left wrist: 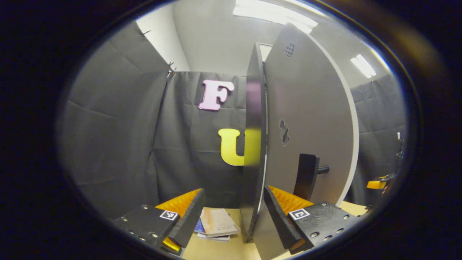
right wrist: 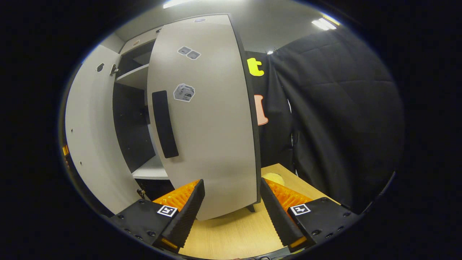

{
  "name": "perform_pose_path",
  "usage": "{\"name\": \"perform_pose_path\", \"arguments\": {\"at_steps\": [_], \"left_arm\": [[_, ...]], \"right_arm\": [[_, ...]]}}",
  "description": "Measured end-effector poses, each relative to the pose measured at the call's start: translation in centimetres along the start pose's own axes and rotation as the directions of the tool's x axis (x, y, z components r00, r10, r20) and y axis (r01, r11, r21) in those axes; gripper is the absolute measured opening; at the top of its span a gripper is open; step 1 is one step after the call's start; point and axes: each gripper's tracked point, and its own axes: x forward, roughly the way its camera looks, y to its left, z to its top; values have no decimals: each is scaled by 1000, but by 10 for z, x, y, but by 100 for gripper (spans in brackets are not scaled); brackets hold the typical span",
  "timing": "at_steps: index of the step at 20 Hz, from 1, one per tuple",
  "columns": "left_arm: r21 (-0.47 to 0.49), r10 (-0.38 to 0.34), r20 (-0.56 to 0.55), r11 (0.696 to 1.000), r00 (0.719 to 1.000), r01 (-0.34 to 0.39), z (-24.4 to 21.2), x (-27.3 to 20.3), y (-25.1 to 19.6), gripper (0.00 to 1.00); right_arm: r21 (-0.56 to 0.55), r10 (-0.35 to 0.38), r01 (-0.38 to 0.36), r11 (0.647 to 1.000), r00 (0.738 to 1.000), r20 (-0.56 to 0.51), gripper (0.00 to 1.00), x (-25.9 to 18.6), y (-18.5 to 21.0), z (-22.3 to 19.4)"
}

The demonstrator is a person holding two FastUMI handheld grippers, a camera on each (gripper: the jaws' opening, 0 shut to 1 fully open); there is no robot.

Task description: Grab one shoe with the right hand and put it into the shoe cabinet, grab the other shoe with the left hand and put it into the shoe cabinet; then close the right door with the right hand and the left door with the left hand.

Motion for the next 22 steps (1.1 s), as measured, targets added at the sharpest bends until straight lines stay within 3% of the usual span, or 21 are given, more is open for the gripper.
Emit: {"name": "perform_pose_path", "arguments": {"at_steps": [3, 4, 6, 7, 10, 11, 13, 16, 17, 18, 21, 22], "left_arm": [[-12, -40, -19, 999, 999, 40, -2, 9, -24, 100], [-25, -47, -23, 999, 999, 47, -4, 9, -35, 94], [-53, -49, -28, 997, 998, 48, -5, 8, -49, 94], [-68, -42, -32, 997, 999, 40, -7, 8, -52, 100], [-78, -3, -41, 997, 999, 0, -6, 3, -64, 94], [-70, 7, -43, 997, 999, -10, -6, 3, -68, 94], [-59, 16, -48, 998, 999, -19, -7, 5, -79, 100], [-64, 24, -50, 998, 998, -27, -9, 12, -98, 100], [-60, 27, -53, 998, 998, -31, -11, 14, -105, 94], [-57, 35, -59, 998, 998, -39, -13, 18, -111, 100], [-45, 34, -65, 998, 997, -37, -16, 32, -137, 100], [-45, 28, -65, 999, 997, -31, -17, 35, -149, 94]], "right_arm": [[-3, -2, 2, 1000, 1000, 10, 97, 2, -4, 2], [-3, 0, 0, 1000, 1000, 8, 97, 4, -4, 2], [1, 9, -9, 1000, 1000, 0, 98, 6, -6, 1], [5, 14, -14, 1000, 1000, -3, 98, 9, -8, 2], [-2, 36, -36, 999, 999, -5, 97, 12, -15, 6], [-15, 42, -42, 999, 999, -3, 92, 14, -18, 8], [-37, 53, -53, 998, 999, -11, 97, 20, -24, 9], [-25, 84, -84, 996, 996, -26, 97, 29, -32, 12], [-21, 92, -93, 995, 995, -30, 97, 32, -33, 14], [-21, 99, -100, 995, 995, -34, 98, 35, -35, 13], [-34, 117, -118, 992, 993, -34, 98, 45, -41, 19], [-36, 122, -123, 992, 992, -32, 98, 47, -43, 21]]}}
